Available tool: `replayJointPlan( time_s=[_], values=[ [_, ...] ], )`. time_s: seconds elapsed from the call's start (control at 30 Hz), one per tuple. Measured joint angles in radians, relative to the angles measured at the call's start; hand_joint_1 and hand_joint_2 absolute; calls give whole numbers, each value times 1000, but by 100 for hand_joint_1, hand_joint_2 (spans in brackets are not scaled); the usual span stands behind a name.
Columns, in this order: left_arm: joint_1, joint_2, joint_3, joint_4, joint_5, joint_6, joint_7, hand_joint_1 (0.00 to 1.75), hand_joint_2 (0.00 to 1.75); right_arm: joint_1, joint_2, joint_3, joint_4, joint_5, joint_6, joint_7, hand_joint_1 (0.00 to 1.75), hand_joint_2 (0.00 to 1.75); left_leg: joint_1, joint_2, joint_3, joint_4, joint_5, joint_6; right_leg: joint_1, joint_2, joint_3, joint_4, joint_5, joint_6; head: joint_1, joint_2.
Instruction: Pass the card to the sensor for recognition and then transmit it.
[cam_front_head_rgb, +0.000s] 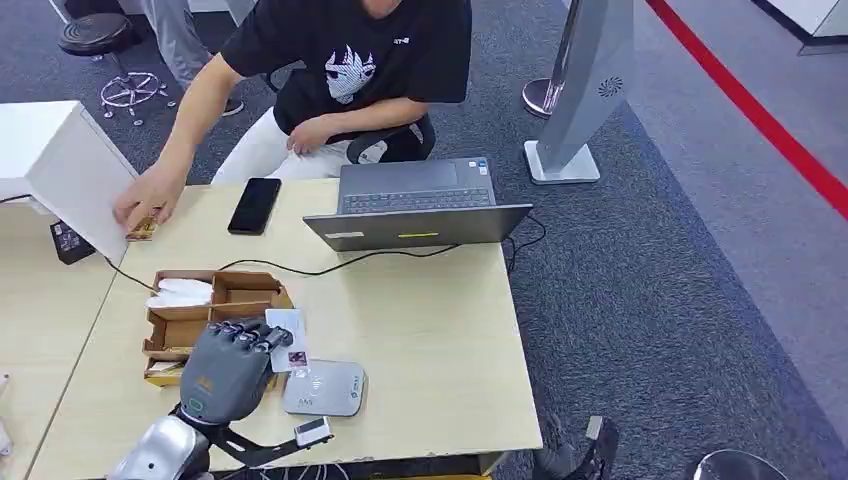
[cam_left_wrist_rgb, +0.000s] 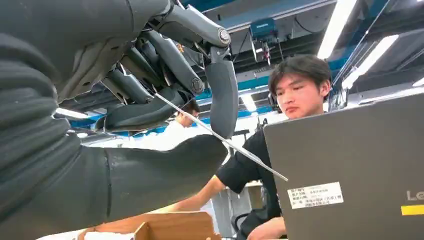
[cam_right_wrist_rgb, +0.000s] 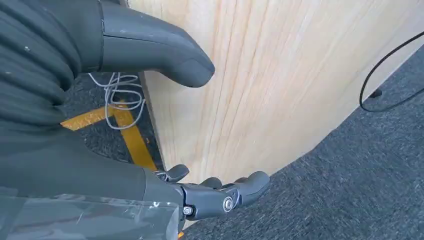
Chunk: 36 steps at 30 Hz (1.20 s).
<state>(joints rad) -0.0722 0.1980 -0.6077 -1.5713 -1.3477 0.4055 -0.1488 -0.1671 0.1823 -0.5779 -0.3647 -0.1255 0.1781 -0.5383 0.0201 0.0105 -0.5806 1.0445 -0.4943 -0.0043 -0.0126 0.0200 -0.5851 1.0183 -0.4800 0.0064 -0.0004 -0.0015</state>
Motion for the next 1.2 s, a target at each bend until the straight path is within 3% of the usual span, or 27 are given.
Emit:
replayJointPlan(
  time_s=[0.4, 0.8, 1.2],
  values=[
    [7, -21, -2, 39, 18, -48, 4, 175, 175, 2, 0, 5, -5, 0, 0, 0, 0, 175, 0, 0, 0, 0, 0, 0, 0, 0, 0, 0, 0, 0, 0, 0],
    [76, -63, -2, 157, 51, -47, 2, 175, 175, 6, 0, 7, -9, -5, 1, 3, 0, 175, 0, 0, 0, 0, 0, 0, 0, 0, 0, 0, 0, 0, 0, 0],
    [77, -83, -2, 201, 57, -47, 2, 175, 175, 9, 0, 12, -14, -3, 2, 3, 0, 175, 0, 0, 0, 0, 0, 0, 0, -1, 0, 0, 0, 0, 0, 0]
  ],
)
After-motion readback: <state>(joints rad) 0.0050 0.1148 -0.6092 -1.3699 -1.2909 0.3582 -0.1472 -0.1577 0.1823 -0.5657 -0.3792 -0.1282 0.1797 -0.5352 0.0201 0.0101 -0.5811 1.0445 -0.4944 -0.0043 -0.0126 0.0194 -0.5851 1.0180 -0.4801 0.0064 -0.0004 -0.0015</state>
